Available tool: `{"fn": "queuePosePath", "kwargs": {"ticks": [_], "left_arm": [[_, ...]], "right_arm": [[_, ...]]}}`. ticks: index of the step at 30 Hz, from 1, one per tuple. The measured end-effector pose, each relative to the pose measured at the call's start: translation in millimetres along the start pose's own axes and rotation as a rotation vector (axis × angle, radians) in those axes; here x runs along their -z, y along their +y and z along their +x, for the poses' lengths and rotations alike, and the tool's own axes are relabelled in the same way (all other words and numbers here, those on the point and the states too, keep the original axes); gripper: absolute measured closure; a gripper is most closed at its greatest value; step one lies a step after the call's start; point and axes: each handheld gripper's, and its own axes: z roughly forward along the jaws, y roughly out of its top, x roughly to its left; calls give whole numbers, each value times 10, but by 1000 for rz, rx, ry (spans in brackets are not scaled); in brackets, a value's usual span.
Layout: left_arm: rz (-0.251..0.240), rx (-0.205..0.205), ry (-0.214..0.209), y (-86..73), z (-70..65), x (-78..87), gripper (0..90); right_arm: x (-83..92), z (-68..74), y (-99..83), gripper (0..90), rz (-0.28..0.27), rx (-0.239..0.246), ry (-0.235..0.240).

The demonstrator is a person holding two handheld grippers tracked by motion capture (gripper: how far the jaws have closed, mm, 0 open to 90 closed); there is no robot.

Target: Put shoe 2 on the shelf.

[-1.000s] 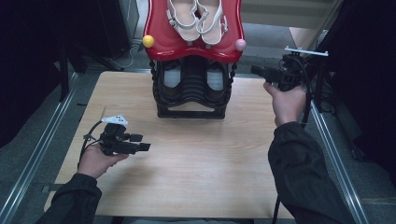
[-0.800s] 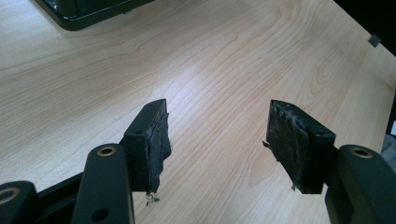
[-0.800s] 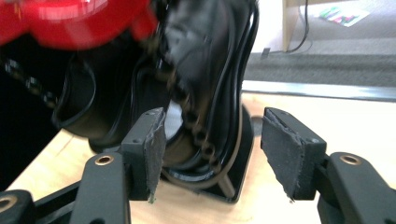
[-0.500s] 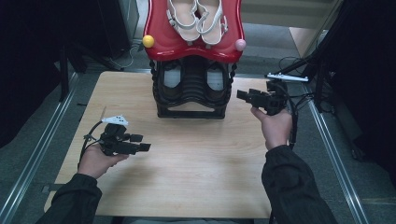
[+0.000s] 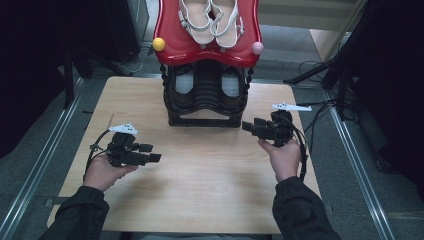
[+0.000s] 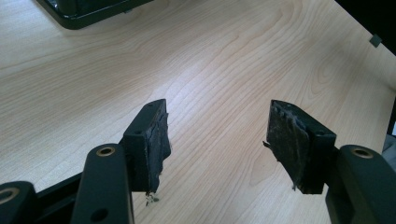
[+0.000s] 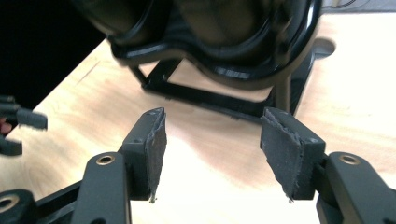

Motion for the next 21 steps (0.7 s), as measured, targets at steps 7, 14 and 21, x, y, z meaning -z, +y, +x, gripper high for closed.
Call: {"fn": "queuePosePath", "kwargs": {"ticks": [7,14,21], "left_arm": [[-1,2,-3,2,7,2,388],[5,-2,-4,16,-9,-12,384],[25,-2,0,21,3,-45,365]], "right_arm": [[-27,20,-252,419,16,15,42],[-94,4,-424,419,45,10,69],[-182,36,-505,418,79,45,86]]}}
